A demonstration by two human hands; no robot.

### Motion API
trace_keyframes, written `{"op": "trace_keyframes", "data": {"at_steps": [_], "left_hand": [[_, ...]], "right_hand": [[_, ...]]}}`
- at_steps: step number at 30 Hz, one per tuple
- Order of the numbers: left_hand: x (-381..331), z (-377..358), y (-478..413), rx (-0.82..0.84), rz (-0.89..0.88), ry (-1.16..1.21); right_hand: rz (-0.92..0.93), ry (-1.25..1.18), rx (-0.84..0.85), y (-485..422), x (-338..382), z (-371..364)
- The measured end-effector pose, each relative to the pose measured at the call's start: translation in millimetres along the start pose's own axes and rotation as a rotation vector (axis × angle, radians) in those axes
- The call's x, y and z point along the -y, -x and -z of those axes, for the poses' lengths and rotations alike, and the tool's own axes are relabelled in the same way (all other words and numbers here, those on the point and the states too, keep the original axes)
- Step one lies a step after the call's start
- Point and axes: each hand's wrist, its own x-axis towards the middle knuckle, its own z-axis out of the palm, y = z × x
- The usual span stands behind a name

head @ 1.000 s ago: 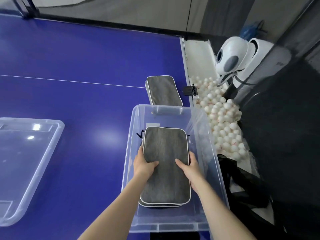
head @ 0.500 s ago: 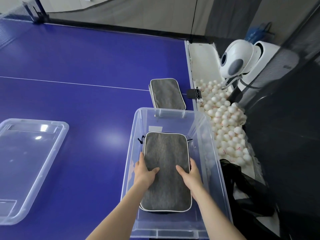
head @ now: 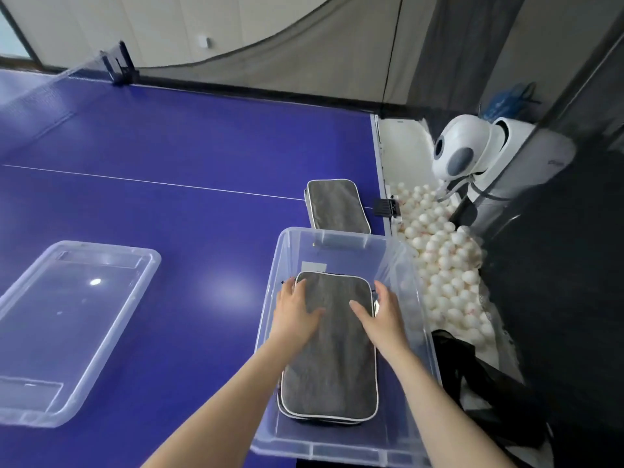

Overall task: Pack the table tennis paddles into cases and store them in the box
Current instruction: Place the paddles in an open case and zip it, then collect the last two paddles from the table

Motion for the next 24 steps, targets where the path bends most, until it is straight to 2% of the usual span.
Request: {"op": "trace_keyframes", "data": {"at_steps": [3, 6, 13, 19, 24], "left_hand": [[-12, 35, -7, -0.041, -0.017, 0.033], [-10, 77, -10, -0.113, -0.023, -0.033], [45, 189, 11, -0.150, 0.129, -0.268], [120, 294, 66, -0.335, 0.186, -0.379], [194, 378, 133, -0.483, 0.250, -0.451]], "right_hand": [[0.079, 0.015, 0.053, -13, 30, 8], [0.154, 0.075, 0.085, -21, 60, 6], [0.367, 0.200, 0.201, -15, 153, -38], [0.614, 0.389, 0.252, 27, 250, -114], [0.788, 0.452, 0.328, 99, 335, -206]]}}
